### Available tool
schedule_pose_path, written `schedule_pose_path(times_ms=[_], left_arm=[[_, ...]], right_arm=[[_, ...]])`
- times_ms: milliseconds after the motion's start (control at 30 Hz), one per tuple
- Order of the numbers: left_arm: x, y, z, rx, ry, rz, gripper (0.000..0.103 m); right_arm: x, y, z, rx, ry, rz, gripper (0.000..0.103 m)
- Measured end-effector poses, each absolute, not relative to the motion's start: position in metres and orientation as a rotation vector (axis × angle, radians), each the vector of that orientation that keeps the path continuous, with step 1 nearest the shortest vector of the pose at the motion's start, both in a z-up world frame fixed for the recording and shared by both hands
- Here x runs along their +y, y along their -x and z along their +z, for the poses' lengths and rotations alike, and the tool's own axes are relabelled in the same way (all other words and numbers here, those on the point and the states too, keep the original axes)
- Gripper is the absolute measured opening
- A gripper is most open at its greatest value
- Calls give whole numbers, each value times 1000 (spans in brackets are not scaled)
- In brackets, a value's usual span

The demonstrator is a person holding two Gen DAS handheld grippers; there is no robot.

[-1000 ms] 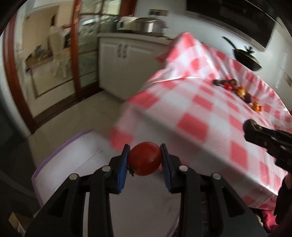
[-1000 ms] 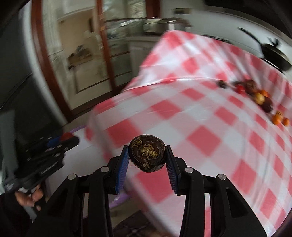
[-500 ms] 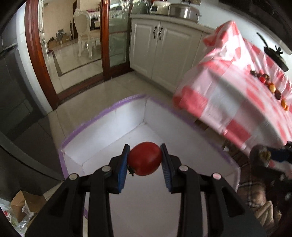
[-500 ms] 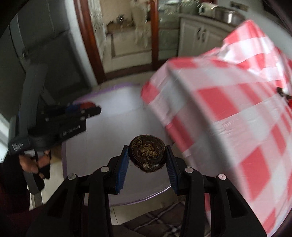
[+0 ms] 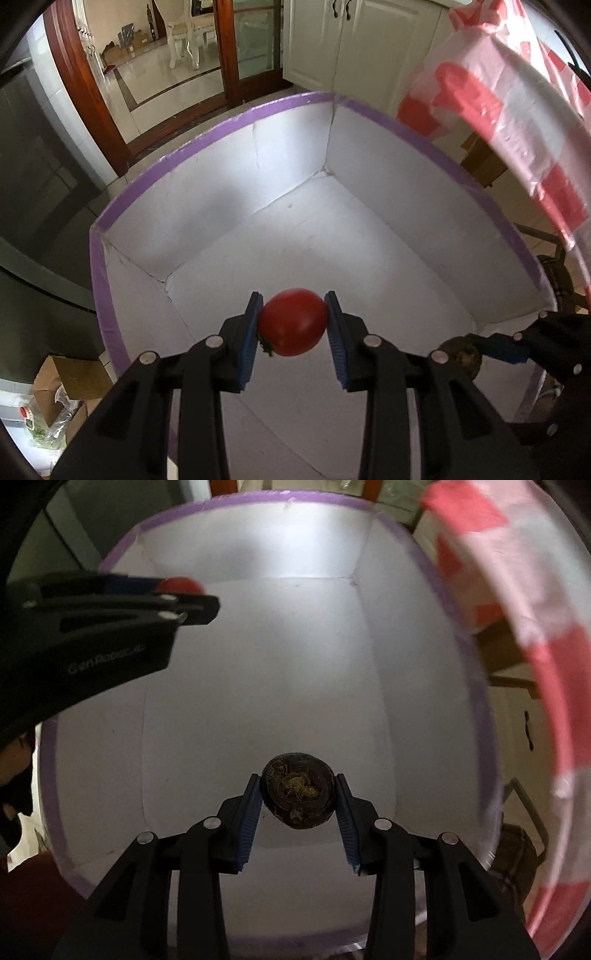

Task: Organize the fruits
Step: 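Open both tools to drop the dark fruit and tomato into the box, then move both open tools back to the fruits on the table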

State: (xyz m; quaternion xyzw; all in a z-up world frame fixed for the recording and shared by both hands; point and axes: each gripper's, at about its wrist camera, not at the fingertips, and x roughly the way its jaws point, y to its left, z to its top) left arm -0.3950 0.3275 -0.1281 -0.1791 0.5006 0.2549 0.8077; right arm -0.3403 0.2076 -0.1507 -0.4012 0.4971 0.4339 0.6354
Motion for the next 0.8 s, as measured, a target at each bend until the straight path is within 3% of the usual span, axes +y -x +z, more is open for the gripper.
schedule_pose_path(times_ms=[200, 233, 267, 367, 600, 800], left_arm=[[334, 397, -139, 1081, 392, 560, 54], [334, 398, -138, 1076, 396, 567, 61], [336, 398, -138, 1071, 398, 571, 69], [336, 400, -133, 1058, 385, 588, 79], [330, 397, -116, 1023, 353, 611, 91], [316, 391, -77, 923, 285, 629, 97]], right_arm=[[212, 340, -160, 1160, 947, 996, 40], [210, 339, -161, 1167, 950, 995, 41], [215, 341, -161, 1171, 951, 993, 43], [214, 338, -155, 1174, 919, 998, 53], [204, 332, -119, 1153, 815, 1031, 62], [174, 329, -48, 1012, 715, 1104, 67]])
